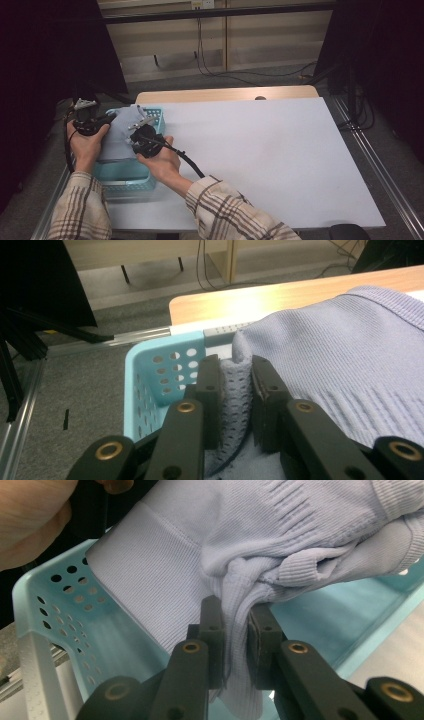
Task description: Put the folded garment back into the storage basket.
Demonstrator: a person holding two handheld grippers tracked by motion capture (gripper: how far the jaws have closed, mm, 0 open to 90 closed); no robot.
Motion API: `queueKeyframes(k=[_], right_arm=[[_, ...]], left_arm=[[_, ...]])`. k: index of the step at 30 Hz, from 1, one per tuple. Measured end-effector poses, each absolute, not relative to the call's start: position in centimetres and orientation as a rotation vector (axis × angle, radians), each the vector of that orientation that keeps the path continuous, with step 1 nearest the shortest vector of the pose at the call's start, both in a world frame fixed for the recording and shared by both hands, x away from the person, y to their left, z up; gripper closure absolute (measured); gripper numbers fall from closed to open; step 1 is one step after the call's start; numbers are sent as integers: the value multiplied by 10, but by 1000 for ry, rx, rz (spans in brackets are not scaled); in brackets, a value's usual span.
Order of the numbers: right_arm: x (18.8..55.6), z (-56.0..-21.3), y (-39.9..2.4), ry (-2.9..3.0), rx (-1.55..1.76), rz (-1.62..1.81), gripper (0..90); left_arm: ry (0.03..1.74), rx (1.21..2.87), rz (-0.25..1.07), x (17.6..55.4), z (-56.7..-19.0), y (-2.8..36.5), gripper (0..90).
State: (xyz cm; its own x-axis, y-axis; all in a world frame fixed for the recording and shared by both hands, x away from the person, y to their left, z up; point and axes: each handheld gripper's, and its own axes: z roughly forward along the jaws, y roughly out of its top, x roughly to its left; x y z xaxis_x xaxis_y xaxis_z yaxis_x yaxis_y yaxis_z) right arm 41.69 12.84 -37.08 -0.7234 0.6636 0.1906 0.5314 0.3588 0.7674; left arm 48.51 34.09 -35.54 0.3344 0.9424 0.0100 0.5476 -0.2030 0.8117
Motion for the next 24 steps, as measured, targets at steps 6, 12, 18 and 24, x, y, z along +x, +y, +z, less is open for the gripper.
queueKeyframes(k=[6,12,18,24], right_arm=[[419,-374,129,2464,1073,1244,804],[420,-378,131,2474,1102,1234,803],[422,-384,134,2489,1111,1204,803],[419,-387,138,2493,1185,1173,802]], left_arm=[[1316,1869,674,488,-361,337,773],[1313,1874,678,489,-367,340,772],[1340,1883,656,490,-374,339,772],[1335,1910,666,491,-377,336,772]])
